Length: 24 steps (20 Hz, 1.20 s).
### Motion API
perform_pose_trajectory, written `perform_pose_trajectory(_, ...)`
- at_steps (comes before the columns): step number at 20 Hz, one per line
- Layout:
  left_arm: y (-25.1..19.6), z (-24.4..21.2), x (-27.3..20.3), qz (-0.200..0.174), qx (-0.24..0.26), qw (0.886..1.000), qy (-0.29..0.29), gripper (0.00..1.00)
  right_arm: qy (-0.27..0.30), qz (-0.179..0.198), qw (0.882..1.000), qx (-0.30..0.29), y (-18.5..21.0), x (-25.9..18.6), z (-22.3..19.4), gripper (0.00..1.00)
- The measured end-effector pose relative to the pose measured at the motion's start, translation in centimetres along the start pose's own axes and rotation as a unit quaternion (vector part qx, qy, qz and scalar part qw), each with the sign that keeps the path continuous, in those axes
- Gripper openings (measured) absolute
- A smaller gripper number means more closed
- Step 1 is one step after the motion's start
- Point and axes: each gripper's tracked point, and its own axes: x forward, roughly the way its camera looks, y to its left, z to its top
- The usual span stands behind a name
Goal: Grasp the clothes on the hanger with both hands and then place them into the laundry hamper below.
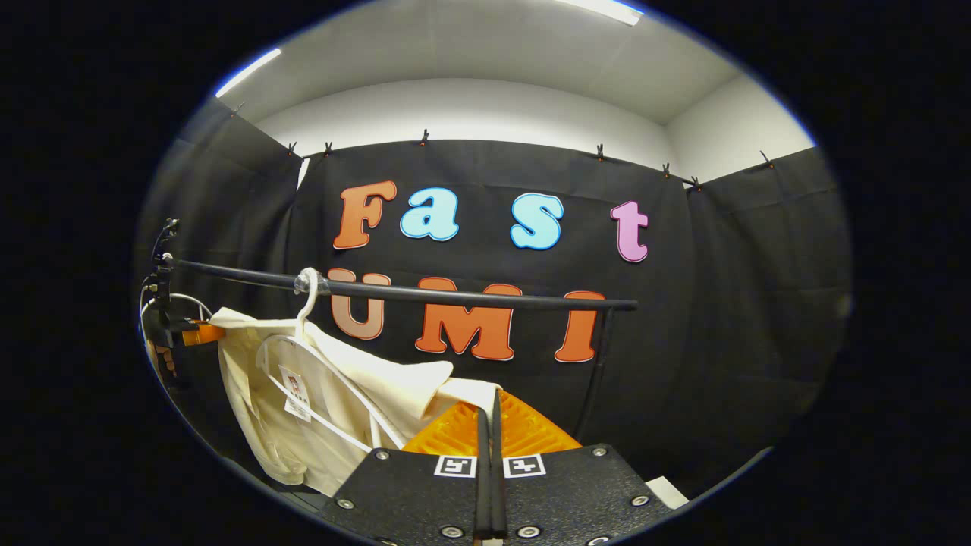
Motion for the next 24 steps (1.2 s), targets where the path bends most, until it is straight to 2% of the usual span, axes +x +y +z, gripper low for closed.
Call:
perform_pose_trajectory(4,-0.4,-0.1,0.6,-0.004,0.009,1.0,-0.001,0.02,0.03,0.022,0.999,0.01,-0.7,0.9,-2.3,0.0)
perform_pose_trajectory(9,0.1,-1.9,1.6,0.008,-0.004,1.0,0.018,0.02,0.066,0.053,0.995,0.044,0.7,1.7,-6.6,0.0)
perform_pose_trajectory(13,0.3,-4.3,2.6,0.019,-0.011,0.999,0.044,0.02,0.095,0.069,0.989,0.095,1.2,2.7,-9.0,0.0)
perform_pose_trajectory(18,-0.4,-6.5,2.9,0.017,-0.02,0.998,0.065,0.03,0.098,0.074,0.983,0.134,1.1,2.6,-11.2,0.0)
perform_pose_trajectory(21,-0.6,-8.4,3.0,0.019,-0.028,0.996,0.083,0.02,0.103,0.072,0.976,0.178,1.4,2.4,-13.0,0.0)
perform_pose_trajectory(24,-0.8,-10.5,2.6,0.021,-0.027,0.994,0.104,0.02,0.109,0.057,0.977,0.175,1.9,1.3,-15.3,0.0)
